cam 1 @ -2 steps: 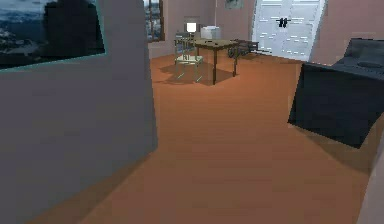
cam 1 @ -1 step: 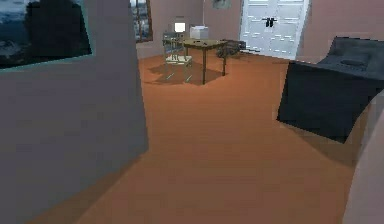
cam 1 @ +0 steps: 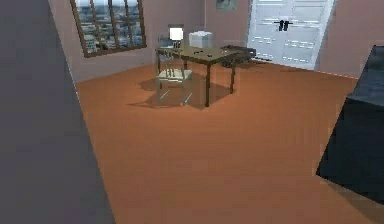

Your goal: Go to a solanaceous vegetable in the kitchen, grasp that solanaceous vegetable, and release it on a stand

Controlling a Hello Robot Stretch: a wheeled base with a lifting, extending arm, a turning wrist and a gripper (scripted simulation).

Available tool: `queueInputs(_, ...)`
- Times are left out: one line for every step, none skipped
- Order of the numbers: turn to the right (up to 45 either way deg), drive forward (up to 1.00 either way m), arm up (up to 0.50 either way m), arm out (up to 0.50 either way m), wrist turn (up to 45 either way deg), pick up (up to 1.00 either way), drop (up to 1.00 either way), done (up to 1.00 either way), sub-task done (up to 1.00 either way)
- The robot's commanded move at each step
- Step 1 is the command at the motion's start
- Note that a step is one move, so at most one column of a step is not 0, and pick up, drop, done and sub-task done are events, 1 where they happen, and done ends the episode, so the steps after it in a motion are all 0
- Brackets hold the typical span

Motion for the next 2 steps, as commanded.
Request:
queueInputs(3.0, 0.00, 0.00, 0.00, 0.0, 0.00, 0.00, 0.00, 0.00)
queueInputs(0.0, 0.60, 0.00, 0.00, 0.0, 0.00, 0.00, 0.00, 0.00)
